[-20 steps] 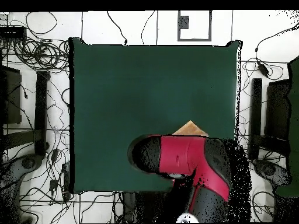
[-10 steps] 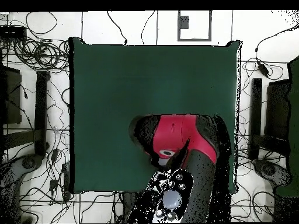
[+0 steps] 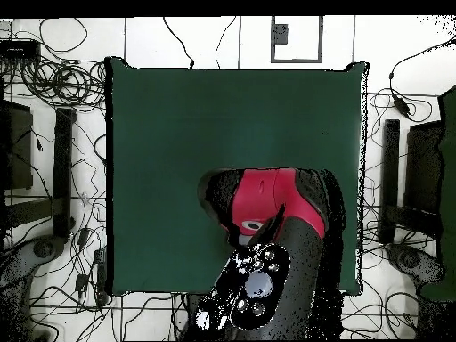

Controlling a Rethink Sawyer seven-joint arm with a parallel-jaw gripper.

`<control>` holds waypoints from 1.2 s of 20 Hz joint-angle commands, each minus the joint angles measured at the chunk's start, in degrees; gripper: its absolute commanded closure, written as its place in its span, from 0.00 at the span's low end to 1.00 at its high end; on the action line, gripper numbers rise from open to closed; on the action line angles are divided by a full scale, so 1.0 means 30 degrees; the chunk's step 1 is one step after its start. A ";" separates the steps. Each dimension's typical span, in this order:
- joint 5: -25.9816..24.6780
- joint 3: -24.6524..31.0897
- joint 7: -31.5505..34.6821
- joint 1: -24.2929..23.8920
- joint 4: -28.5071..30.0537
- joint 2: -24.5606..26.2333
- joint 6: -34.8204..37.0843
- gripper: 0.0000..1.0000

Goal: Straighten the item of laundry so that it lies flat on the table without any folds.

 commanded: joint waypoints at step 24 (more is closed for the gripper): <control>0.2134 0.0814 0.5254 -0.0572 -0.1733 0.1704 0.0872 1.00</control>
